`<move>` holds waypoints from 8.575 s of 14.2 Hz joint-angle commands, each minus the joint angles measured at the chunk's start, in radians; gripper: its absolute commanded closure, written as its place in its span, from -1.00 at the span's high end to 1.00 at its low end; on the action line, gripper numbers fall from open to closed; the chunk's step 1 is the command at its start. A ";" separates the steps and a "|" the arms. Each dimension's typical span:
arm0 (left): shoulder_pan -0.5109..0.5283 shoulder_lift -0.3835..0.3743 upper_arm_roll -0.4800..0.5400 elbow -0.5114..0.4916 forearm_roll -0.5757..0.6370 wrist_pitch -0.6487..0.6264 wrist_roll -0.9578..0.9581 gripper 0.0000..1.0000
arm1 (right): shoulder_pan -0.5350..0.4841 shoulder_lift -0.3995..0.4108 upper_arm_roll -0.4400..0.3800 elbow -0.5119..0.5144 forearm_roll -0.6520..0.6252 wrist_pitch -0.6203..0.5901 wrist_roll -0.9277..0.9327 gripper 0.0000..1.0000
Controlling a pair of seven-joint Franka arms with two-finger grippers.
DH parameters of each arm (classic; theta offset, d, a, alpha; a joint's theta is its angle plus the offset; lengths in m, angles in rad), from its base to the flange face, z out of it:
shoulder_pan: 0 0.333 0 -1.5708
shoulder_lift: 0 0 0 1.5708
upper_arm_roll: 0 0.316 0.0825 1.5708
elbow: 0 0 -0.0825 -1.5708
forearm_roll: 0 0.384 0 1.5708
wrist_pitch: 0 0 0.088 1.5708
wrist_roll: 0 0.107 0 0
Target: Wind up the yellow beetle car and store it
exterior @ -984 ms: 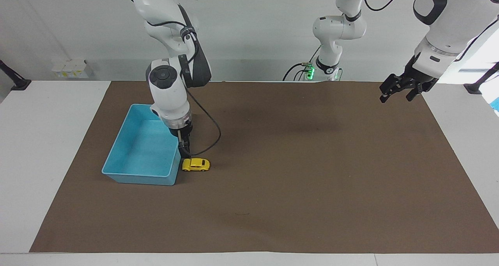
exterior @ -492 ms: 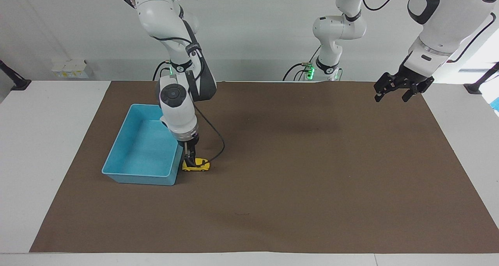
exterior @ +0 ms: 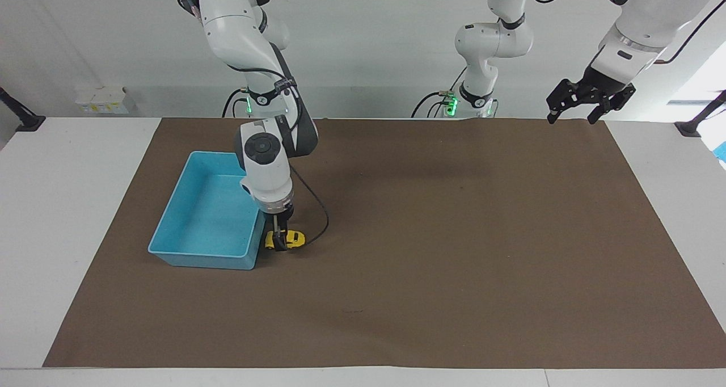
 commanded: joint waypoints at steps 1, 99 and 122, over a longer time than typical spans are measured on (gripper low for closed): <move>0.000 -0.037 0.004 -0.037 0.020 -0.018 0.012 1.00 | -0.011 -0.001 0.006 -0.039 -0.047 0.052 0.052 0.69; 0.000 -0.033 0.006 -0.028 0.020 -0.020 0.001 1.00 | -0.315 -0.443 0.002 0.334 0.128 -0.841 -1.775 1.00; 0.000 -0.033 0.006 -0.028 0.020 -0.020 0.001 1.00 | -0.192 -0.472 -0.126 0.289 0.137 -0.841 -1.789 1.00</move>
